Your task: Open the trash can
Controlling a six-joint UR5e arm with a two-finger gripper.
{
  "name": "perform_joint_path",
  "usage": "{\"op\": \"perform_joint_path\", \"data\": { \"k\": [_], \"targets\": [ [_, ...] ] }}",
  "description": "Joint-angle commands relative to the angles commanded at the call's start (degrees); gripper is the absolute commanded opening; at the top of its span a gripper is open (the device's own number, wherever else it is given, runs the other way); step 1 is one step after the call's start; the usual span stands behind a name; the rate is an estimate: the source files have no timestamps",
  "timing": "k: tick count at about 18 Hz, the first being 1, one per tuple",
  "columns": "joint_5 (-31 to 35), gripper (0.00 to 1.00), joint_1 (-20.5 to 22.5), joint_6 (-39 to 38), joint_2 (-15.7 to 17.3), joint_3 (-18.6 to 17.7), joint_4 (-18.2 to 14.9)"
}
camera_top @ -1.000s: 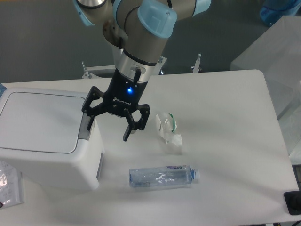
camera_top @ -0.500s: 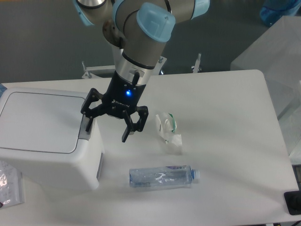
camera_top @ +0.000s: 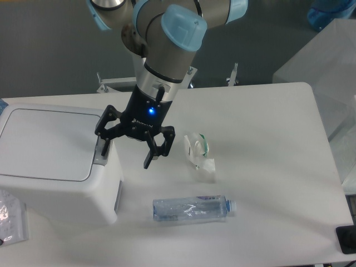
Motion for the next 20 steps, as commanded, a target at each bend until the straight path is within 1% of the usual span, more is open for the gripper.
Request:
{"op": "perform_joint_path", "data": {
  "k": [10, 13, 18, 20],
  "targets": [
    [0.00, 1.00, 0.00, 0.00, 0.17, 0.35, 0.09],
    [0.00, 1.00, 0.09, 0.00, 0.18, 1.93, 0.26],
    [0.00, 1.00, 0.96, 0.17, -0.44, 6.50, 0.53],
    [0.87, 1.00, 1.58, 2.18, -0.79, 7.03, 0.79]
  ]
}}
